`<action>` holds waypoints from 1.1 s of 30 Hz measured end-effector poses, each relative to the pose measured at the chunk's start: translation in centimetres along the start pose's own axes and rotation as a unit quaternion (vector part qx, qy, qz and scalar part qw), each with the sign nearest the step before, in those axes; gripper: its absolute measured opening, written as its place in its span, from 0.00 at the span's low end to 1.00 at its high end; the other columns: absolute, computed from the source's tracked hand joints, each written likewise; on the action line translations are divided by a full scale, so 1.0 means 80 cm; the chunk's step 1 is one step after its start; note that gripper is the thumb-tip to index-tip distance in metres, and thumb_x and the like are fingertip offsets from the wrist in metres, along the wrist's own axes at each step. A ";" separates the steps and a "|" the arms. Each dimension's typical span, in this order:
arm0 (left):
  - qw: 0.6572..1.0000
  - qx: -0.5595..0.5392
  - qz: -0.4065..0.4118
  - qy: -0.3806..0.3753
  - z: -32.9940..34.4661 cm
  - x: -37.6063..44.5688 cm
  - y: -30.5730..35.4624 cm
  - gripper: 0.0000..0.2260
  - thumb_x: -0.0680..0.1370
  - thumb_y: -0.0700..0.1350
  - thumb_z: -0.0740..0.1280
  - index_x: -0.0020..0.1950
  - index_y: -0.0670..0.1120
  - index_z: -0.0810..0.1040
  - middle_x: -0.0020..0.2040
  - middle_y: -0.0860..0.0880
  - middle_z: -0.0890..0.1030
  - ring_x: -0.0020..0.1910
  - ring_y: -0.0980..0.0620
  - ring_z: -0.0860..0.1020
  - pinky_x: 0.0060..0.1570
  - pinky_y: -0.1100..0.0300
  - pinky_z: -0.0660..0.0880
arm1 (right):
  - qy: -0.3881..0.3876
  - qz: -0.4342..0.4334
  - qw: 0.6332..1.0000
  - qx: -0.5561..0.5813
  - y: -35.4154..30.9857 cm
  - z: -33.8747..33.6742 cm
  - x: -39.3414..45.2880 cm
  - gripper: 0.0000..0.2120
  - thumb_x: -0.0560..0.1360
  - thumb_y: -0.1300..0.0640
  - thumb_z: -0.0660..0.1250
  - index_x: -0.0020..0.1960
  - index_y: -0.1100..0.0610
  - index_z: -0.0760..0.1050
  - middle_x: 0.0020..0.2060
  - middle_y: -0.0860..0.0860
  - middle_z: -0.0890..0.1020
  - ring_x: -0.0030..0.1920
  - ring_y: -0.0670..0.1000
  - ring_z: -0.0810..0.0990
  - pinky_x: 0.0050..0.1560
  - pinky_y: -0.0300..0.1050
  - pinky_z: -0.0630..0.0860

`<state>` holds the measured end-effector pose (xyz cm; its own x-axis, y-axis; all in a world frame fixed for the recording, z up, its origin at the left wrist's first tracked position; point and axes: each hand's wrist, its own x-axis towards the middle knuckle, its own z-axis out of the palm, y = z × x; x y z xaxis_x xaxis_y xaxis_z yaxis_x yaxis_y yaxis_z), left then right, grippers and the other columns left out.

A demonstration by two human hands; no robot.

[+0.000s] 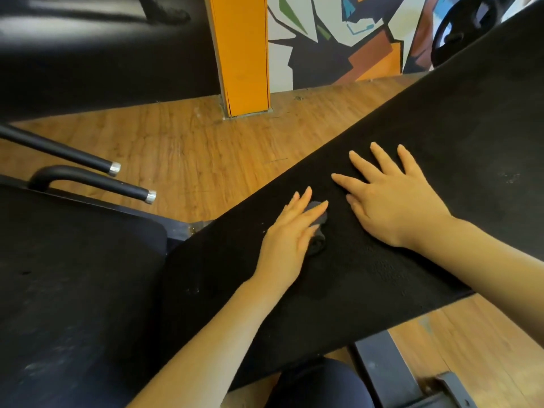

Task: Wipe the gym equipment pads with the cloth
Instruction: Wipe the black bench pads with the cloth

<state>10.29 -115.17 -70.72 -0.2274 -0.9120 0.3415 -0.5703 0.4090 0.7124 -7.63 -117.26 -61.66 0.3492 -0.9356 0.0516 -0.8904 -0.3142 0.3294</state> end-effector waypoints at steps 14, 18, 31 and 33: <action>0.993 0.017 -0.086 0.075 -0.009 0.022 -0.031 0.19 0.81 0.38 0.60 0.71 0.53 0.70 0.77 0.51 0.61 0.76 0.54 0.56 0.74 0.48 0.59 | 0.000 0.005 1.000 0.000 -0.013 0.002 0.012 0.25 0.81 0.45 0.43 0.77 0.43 0.51 0.78 0.54 0.51 0.76 0.64 0.43 0.70 0.69 0.39; 0.999 -0.026 -0.031 0.001 -0.006 -0.070 -0.006 0.21 0.80 0.39 0.62 0.69 0.59 0.66 0.76 0.60 0.58 0.76 0.61 0.53 0.76 0.53 0.55 | -0.005 0.010 1.000 0.001 -0.016 0.002 0.012 0.25 0.81 0.45 0.43 0.77 0.43 0.51 0.78 0.54 0.51 0.76 0.64 0.42 0.70 0.70 0.38; 0.996 -0.017 -0.060 0.062 -0.010 -0.081 -0.035 0.22 0.80 0.37 0.62 0.69 0.58 0.66 0.75 0.59 0.59 0.76 0.64 0.53 0.73 0.64 0.53 | -0.010 0.017 1.000 -0.005 -0.015 0.003 0.012 0.25 0.80 0.44 0.40 0.77 0.41 0.49 0.78 0.53 0.51 0.77 0.63 0.43 0.71 0.69 0.39; 0.996 -0.008 -0.058 0.071 -0.014 -0.071 -0.051 0.22 0.80 0.37 0.62 0.69 0.57 0.66 0.75 0.58 0.59 0.76 0.63 0.53 0.72 0.66 0.53 | -0.007 0.020 1.000 -0.010 -0.015 0.002 0.013 0.26 0.80 0.45 0.38 0.77 0.41 0.51 0.78 0.53 0.52 0.76 0.63 0.44 0.71 0.70 0.40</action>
<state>14.80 -111.58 -74.86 -0.0472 -0.9396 0.3390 -0.5738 0.3033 0.7608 -6.23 -117.87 -62.19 0.3098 -0.9493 0.0524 -0.8976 -0.2739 0.3455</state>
